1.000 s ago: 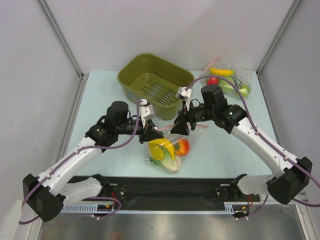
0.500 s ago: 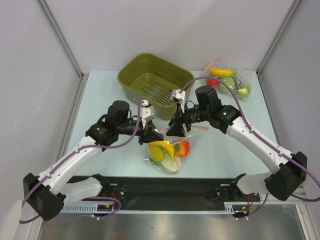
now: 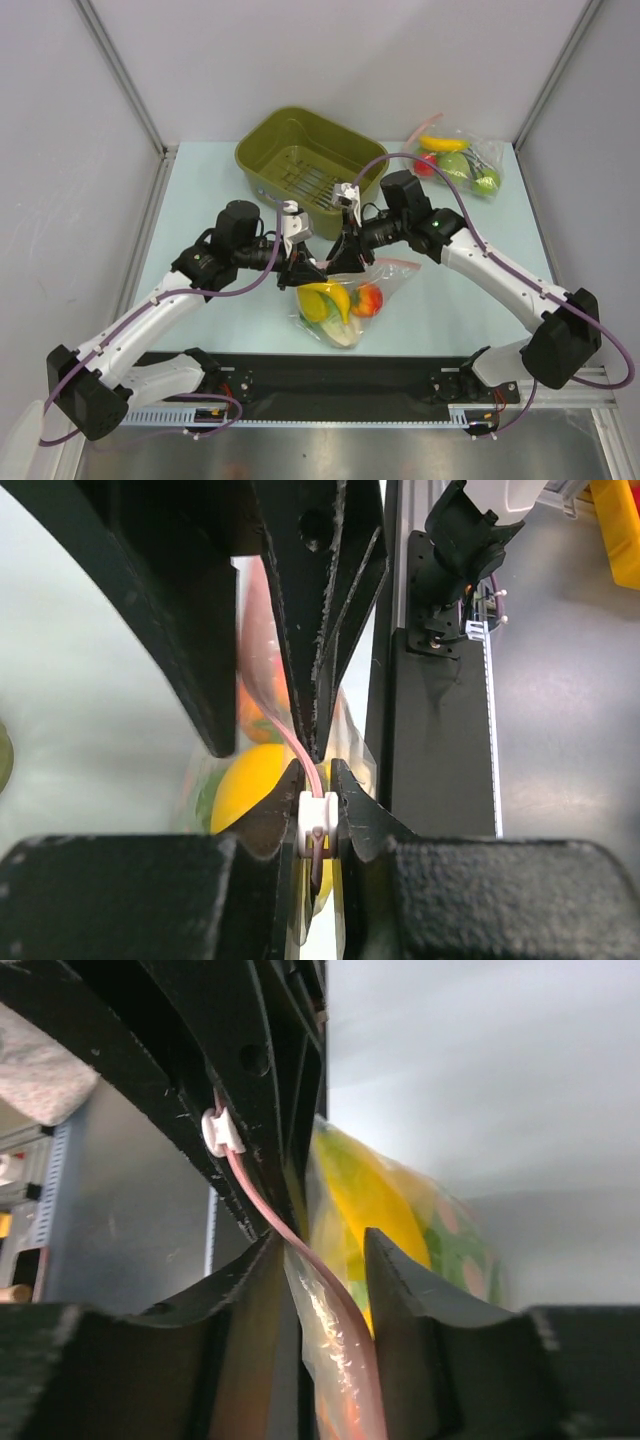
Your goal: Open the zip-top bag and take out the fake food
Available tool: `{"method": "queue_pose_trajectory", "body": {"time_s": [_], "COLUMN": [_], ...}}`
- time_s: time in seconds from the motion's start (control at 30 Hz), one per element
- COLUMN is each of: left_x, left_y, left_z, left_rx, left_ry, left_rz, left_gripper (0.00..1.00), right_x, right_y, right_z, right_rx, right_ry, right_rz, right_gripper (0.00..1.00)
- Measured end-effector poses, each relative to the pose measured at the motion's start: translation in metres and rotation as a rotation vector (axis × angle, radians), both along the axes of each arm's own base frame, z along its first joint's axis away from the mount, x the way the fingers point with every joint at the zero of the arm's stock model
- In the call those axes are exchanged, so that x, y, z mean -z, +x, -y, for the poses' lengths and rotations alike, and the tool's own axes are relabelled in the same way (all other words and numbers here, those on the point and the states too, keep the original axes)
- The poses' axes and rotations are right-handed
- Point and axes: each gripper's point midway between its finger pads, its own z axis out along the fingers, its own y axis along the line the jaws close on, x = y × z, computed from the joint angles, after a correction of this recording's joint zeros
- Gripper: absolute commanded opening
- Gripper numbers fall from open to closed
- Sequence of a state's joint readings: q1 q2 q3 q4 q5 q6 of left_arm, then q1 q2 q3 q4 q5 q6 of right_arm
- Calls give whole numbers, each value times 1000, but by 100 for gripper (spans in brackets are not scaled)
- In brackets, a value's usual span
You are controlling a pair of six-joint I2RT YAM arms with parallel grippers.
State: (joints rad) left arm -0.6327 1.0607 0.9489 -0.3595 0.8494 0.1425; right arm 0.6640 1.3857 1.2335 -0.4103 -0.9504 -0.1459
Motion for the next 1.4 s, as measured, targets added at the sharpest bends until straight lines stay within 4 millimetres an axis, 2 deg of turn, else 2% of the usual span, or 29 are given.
{"method": "queue_pose_trajectory", "body": {"time_s": [0.1, 0.13, 0.2, 0.23, 0.33, 0.47, 0.8, 0.97, 1.0, 1.07, 1.1, 1.2, 1.23, 1.4], "left_x": [1, 1, 1, 2, 2, 1, 9, 11, 10, 8, 7, 4, 4, 4], "left_y": [1, 1, 1, 1, 3, 6, 11, 13, 14, 14, 14, 14, 13, 12], "left_z": [0, 0, 0, 0, 0, 1, 1, 4, 5, 7, 7, 9, 10, 11], "left_rx": [-4, -5, -6, -7, -10, -19, -38, -37, -38, -36, -35, -33, -29, -17], "left_ry": [3, 4, 5, 6, 4, 0, 12, 2, -5, -22, -28, -45, -48, -61], "left_rz": [0, 0, -2, -1, 7, 25, 26, 25, 24, 20, 25, 23, 18, 19], "left_gripper": [0, 0, 9, 28, 53, 58, 61, 58, 48, 37, 24, 3, 0, 0], "right_x": [4, 4, 3, 3, 3, 4, 0, -1, 0, 4, 5, 8, 8, 4], "right_y": [-8, -10, -13, -13, -13, -13, -10, -15, -15, -16, -17, -17, -17, -15], "right_z": [-1, -1, -1, 0, 0, 2, 23, 27, 27, 28, 28, 29, 30, 33], "right_rx": [-42, -49, -65, -68, -68, -62, -2, -2, -2, 0, 0, 3, 5, 28], "right_ry": [6, 7, 13, 15, 16, 10, 14, 19, 18, 11, 8, 4, 4, 7], "right_rz": [-48, -56, -66, -69, -74, -79, -72, -66, -69, -81, -87, -93, -93, -88], "right_gripper": [19, 5, 0, 0, 0, 0, 0, 0, 0, 0, 0, 0, 0, 2]}}
